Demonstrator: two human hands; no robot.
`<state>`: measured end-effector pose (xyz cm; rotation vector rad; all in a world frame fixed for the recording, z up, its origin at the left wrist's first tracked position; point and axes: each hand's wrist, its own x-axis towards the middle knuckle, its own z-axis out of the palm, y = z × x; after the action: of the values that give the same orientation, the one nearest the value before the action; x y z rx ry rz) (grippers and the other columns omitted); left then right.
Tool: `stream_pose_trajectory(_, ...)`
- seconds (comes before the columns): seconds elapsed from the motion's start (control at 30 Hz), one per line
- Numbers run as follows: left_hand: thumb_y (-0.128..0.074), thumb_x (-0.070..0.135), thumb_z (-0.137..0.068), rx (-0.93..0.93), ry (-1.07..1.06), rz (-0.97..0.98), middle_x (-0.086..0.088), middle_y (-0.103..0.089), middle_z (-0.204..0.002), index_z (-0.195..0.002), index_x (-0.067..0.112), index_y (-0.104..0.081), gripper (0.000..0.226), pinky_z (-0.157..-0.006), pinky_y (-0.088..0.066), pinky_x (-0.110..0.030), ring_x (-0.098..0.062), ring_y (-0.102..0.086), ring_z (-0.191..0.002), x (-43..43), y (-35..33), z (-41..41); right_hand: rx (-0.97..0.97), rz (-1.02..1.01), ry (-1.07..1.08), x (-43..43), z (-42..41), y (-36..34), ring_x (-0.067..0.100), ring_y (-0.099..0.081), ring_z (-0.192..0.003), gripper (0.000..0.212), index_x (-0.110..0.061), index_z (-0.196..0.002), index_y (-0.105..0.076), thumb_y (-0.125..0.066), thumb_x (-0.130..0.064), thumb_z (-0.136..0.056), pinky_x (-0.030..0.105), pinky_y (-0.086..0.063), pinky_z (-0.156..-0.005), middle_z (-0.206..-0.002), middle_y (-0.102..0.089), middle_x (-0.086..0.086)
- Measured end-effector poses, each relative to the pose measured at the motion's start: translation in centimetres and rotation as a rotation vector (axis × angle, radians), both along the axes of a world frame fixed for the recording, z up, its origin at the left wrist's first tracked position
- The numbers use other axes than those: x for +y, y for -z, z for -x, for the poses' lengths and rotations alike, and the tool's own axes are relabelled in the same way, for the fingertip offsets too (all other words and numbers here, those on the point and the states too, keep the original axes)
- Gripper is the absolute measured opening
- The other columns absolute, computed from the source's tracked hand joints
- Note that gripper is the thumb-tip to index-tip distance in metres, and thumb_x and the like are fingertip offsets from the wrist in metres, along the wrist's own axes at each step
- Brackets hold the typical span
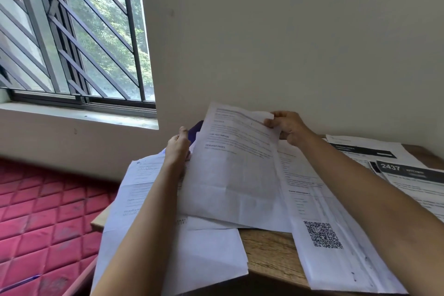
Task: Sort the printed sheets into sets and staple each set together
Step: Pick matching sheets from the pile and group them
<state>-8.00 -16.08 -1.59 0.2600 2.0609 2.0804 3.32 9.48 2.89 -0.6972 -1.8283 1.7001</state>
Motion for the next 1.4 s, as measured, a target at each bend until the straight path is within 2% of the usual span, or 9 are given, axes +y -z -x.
stream_pose_trajectory(0.17,-0.047,0.085,-0.072,-0.149,0.293,-0.016,-0.008,-0.070,-0.113,-0.115,0.019,-0.069,0.081,-0.103,-0.045,-0.046,-0.028,-0.067,-0.102,-0.6,-0.4,0.4,0.071,0.055,-0.072,-0.6,-0.1,-0.5,0.019,-0.061,-0.073,0.027,-0.013,-0.100,-0.059,-0.071,0.001,-0.080,0.034,-0.054,-0.055,-0.088,-0.064,0.003)
stream_pose_trajectory(0.37,-0.040,0.072,-0.087,-0.247,0.464,-0.175,-0.008,-0.072,-0.084,-0.113,0.011,-0.065,0.071,-0.051,-0.053,-0.023,-0.018,-0.070,-0.065,-0.8,-0.4,0.5,0.032,-0.117,-0.043,-1.1,1.7,1.3,0.023,-0.058,-0.088,0.048,-0.008,-0.112,-0.056,-0.080,0.000,-0.072,0.026,-0.051,-0.059,-0.109,-0.058,0.014)
stream_pose_trajectory(0.53,-0.064,0.047,-0.087,-0.256,0.476,-0.122,-0.010,-0.072,-0.109,-0.119,0.013,-0.067,0.047,-0.072,-0.056,-0.034,-0.022,-0.071,-0.088,-1.6,-0.8,0.3,-0.062,-0.222,-0.066,-1.1,3.2,2.6,0.033,-0.056,-0.113,0.055,-0.011,-0.111,-0.054,-0.085,-0.004,-0.066,0.040,-0.049,-0.096,-0.122,-0.056,0.020)
stream_pose_trajectory(0.7,-0.063,-0.008,-0.082,-0.013,0.314,0.029,-0.015,-0.071,-0.087,-0.107,0.000,-0.065,0.026,-0.059,-0.058,-0.030,-0.021,-0.068,-0.063,-1.7,-0.1,0.1,-0.143,-0.206,-0.159,-1.4,3.4,2.4,0.019,-0.054,-0.095,0.043,-0.005,-0.111,-0.055,-0.079,-0.004,-0.075,0.029,-0.048,-0.082,-0.103,-0.054,0.005)
stream_pose_trajectory(0.83,-0.073,0.010,-0.050,0.103,0.214,0.142,-0.013,-0.073,-0.095,-0.092,0.011,-0.071,0.042,-0.086,-0.056,-0.044,-0.030,-0.069,-0.085,-2.2,0.8,1.7,-0.154,-0.218,0.103,-0.1,3.5,2.5,0.020,-0.053,-0.064,0.011,-0.007,-0.076,-0.063,-0.061,0.002,-0.082,0.029,-0.043,-0.059,-0.077,-0.059,0.008)
stream_pose_trajectory(1.03,-0.071,0.014,-0.046,0.120,0.171,0.147,-0.012,-0.074,-0.094,-0.092,0.013,-0.071,0.046,-0.088,-0.055,-0.052,-0.035,-0.069,-0.091,-2.5,1.3,3.1,-0.432,-0.489,0.053,0.7,2.9,2.8,0.020,-0.055,-0.078,0.015,-0.004,-0.091,-0.067,-0.065,-0.018,-0.087,0.022,-0.038,-0.065,-0.081,-0.058,0.009)
stream_pose_trajectory(1.17,-0.070,0.013,-0.047,0.111,0.166,0.130,-0.013,-0.073,-0.094,-0.092,0.011,-0.070,0.045,-0.087,-0.055,-0.052,-0.035,-0.069,-0.090,-2.4,1.1,2.7,-0.473,-0.448,0.015,0.4,3.5,3.3,0.017,-0.051,-0.071,0.022,-0.007,-0.082,-0.055,-0.070,-0.023,-0.084,0.023,-0.031,-0.051,-0.075,-0.052,0.003)
stream_pose_trajectory(1.27,-0.071,0.014,-0.046,0.118,0.165,0.119,-0.013,-0.074,-0.093,-0.092,0.010,-0.071,0.046,-0.088,-0.055,-0.052,-0.035,-0.070,-0.090,-2.3,1.2,2.7,-0.487,-0.447,0.017,0.1,4.0,3.3,0.021,-0.053,-0.085,0.035,-0.002,-0.103,-0.058,-0.075,-0.021,-0.080,0.022,-0.033,-0.050,-0.095,-0.057,0.007)
stream_pose_trajectory(1.4,-0.069,0.013,-0.047,0.122,0.163,0.105,-0.014,-0.074,-0.093,-0.093,0.008,-0.070,0.047,-0.089,-0.054,-0.051,-0.035,-0.069,-0.090,-2.3,1.1,2.5,-0.471,-0.385,0.147,0.1,4.8,3.0,0.025,-0.062,-0.094,0.047,0.004,-0.109,-0.060,-0.082,-0.012,-0.071,0.024,-0.047,-0.067,-0.106,-0.064,0.013)
